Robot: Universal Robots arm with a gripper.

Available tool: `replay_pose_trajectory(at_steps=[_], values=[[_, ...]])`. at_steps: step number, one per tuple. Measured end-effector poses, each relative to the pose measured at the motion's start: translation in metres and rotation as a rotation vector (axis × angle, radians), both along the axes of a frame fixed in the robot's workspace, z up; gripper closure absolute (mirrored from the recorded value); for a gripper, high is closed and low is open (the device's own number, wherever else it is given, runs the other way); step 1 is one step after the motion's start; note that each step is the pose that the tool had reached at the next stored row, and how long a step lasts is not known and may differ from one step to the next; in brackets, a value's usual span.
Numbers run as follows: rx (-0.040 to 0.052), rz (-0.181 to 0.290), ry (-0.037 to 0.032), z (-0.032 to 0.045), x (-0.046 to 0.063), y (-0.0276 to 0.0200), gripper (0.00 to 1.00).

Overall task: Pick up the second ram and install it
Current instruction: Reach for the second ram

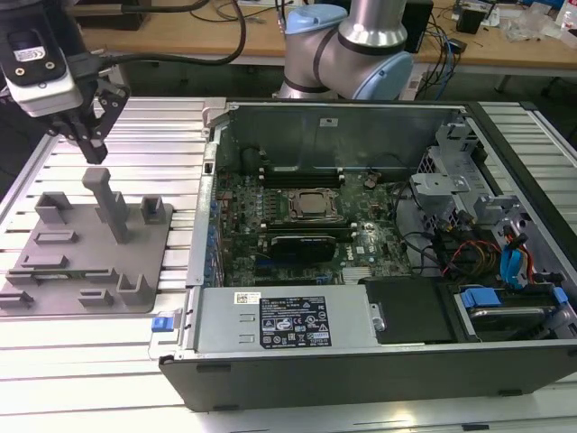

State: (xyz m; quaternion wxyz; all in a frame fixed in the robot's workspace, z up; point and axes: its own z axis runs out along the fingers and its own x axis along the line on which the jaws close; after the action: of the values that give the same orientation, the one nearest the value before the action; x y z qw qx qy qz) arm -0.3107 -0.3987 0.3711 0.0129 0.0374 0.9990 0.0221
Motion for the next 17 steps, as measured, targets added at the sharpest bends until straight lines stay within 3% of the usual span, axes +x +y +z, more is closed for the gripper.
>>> replay_pose_trajectory(at_steps=[5,10,17], values=[[0.0000,0.000,0.0000,-0.0048,-0.015,-0.0009,0.92],[0.0000,0.000,0.0000,-0.0097,-0.025,-0.0071,0.92],[0.0000,0.000,0.0001,-0.0166,-0.042,-0.0122,0.92]])
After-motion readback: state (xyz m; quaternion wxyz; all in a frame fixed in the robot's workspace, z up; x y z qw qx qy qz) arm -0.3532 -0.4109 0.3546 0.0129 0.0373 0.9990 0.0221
